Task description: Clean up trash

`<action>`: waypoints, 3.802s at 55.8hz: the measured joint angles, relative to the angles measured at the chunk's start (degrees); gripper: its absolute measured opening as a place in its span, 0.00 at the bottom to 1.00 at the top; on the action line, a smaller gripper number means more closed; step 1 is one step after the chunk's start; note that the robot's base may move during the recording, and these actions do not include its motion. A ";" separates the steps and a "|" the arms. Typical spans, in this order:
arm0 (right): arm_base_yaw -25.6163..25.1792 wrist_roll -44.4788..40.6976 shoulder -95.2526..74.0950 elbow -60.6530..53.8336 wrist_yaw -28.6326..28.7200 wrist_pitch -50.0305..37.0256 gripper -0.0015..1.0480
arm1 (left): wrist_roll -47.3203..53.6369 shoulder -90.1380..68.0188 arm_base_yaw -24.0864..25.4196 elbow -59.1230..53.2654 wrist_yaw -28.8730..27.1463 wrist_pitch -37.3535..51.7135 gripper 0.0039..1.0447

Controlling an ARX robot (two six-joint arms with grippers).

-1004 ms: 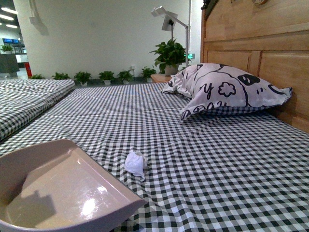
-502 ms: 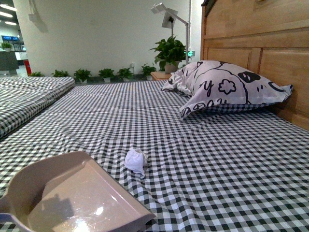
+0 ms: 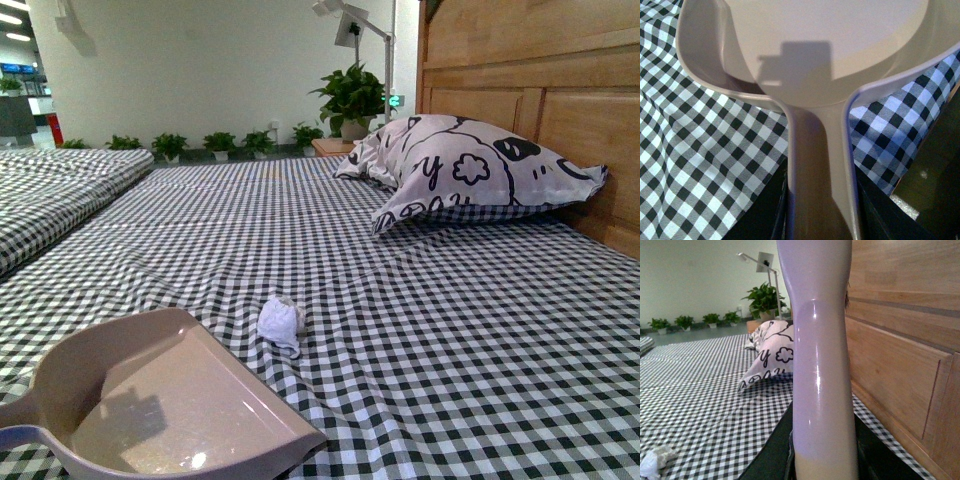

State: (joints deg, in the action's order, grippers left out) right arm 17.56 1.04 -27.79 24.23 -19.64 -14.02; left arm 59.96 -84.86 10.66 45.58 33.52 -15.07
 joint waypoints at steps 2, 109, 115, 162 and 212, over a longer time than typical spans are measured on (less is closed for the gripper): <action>0.46 0.28 -0.68 1.20 -1.64 3.87 0.19 | 0.00 0.00 0.00 0.00 -0.04 0.00 0.27; 13.31 -2.19 -72.00 41.20 43.85 22.77 0.19 | 0.22 -0.02 -0.07 0.02 -0.35 -0.04 0.27; 10.88 -2.16 -71.87 41.20 41.51 22.53 0.19 | 0.22 -0.02 -0.07 0.02 -0.37 -0.04 0.27; -12.04 17.49 -27.39 31.39 53.64 24.96 0.19 | -37.27 17.84 1.86 2.97 -21.99 21.90 0.27; -10.32 26.05 -7.23 33.35 36.33 28.76 0.19 | -51.25 55.56 -16.50 2.67 -42.66 6.56 0.27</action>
State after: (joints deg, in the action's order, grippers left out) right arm 7.25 27.09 -35.03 57.58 16.69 14.74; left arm 8.71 -29.30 -5.85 48.25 -9.15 -8.51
